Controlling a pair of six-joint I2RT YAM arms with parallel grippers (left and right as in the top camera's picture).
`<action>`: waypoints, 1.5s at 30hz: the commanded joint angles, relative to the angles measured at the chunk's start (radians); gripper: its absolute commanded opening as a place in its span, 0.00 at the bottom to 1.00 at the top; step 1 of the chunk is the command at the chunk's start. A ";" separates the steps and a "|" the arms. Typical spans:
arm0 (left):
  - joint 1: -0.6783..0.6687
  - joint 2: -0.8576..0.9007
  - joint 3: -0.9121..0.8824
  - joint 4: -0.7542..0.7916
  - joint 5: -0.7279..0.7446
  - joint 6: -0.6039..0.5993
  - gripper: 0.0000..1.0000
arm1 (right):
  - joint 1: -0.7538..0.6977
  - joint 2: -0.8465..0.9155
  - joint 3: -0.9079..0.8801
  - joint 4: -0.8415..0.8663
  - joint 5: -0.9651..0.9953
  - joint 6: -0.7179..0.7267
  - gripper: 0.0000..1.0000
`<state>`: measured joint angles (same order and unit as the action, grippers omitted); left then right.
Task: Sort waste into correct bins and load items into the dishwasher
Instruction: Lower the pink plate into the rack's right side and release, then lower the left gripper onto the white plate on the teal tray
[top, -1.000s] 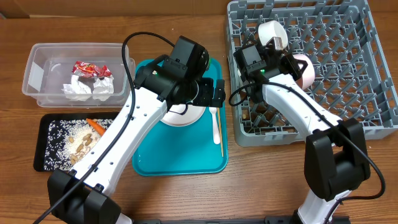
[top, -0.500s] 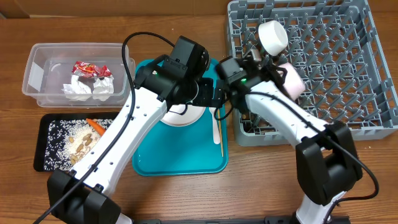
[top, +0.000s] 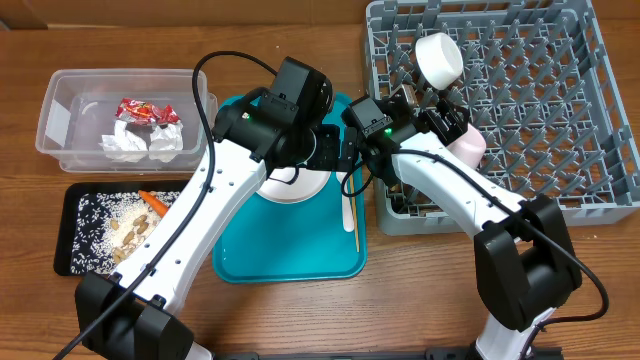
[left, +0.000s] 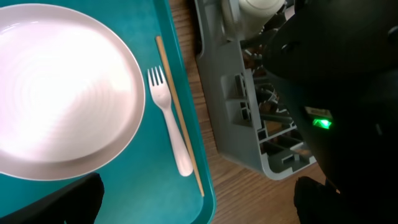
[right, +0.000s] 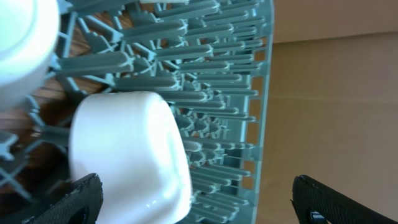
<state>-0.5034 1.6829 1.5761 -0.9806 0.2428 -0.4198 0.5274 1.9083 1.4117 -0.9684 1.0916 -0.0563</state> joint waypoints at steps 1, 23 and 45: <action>-0.007 -0.008 0.003 0.010 0.016 -0.003 1.00 | -0.024 -0.058 0.026 0.004 -0.080 0.062 1.00; -0.007 -0.008 0.003 0.010 0.016 -0.003 1.00 | -0.720 -0.314 0.126 -0.225 -1.497 0.184 1.00; 0.011 -0.007 -0.104 -0.179 -0.463 -0.201 0.81 | -0.745 -0.314 0.126 -0.348 -1.478 0.184 1.00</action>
<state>-0.5022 1.6829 1.5345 -1.1645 -0.1524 -0.5541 -0.2161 1.6009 1.5227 -1.3201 -0.3706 0.1268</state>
